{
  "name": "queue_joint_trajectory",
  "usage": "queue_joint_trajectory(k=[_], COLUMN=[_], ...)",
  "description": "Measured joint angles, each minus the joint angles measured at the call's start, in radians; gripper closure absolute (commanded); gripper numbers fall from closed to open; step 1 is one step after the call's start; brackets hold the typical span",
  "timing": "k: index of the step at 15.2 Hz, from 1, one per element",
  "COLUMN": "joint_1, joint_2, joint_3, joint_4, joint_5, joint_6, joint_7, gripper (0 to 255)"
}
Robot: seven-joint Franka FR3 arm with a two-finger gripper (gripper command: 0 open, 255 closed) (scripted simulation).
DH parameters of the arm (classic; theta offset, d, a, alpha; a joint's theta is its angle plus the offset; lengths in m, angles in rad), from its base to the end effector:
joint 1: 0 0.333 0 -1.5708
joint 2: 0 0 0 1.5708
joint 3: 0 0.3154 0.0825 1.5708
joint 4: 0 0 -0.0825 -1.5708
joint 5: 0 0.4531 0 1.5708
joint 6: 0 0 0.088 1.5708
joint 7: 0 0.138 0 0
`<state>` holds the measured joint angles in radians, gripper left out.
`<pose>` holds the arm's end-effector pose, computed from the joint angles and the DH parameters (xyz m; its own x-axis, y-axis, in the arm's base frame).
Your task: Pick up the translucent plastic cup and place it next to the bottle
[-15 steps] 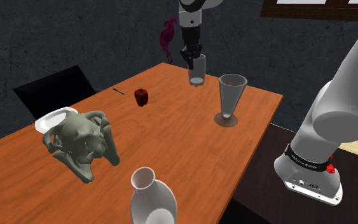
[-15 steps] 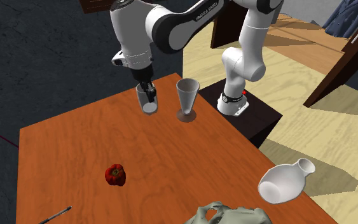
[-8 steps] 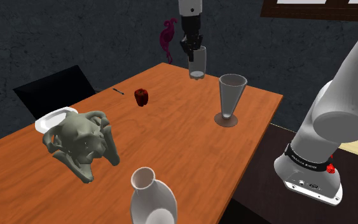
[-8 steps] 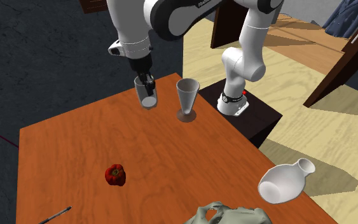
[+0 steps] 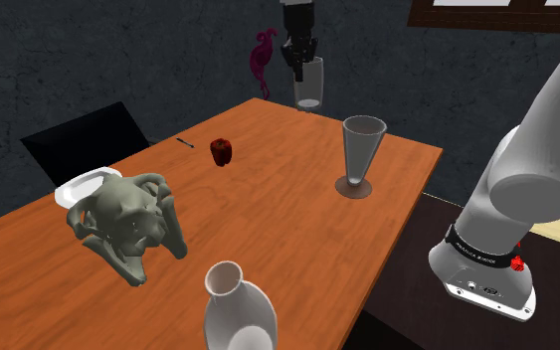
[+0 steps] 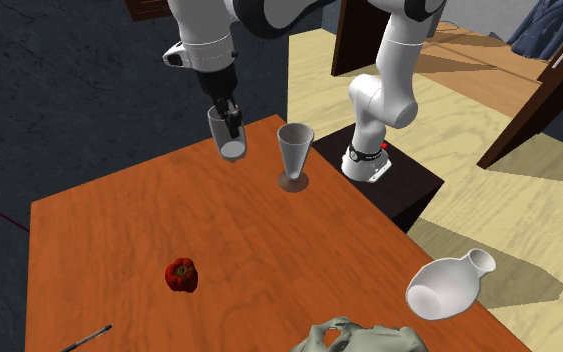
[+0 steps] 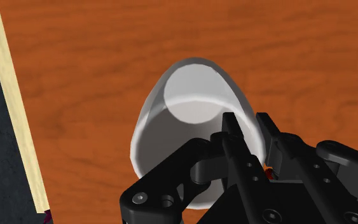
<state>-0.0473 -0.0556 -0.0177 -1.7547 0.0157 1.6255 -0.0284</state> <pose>0.6012 -0.0372 0.5323 0.9966 -0.0372 -0.0730 -0.0386 -0.9991 -0.0186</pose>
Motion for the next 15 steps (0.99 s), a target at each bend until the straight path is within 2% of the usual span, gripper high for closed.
queue_joint_trajectory(k=[15], joint_1=[0.0], joint_2=[0.054], joint_3=[0.0], joint_4=[0.271], joint_5=[0.001], joint_6=[-0.218], joint_7=[0.004], gripper=[255])
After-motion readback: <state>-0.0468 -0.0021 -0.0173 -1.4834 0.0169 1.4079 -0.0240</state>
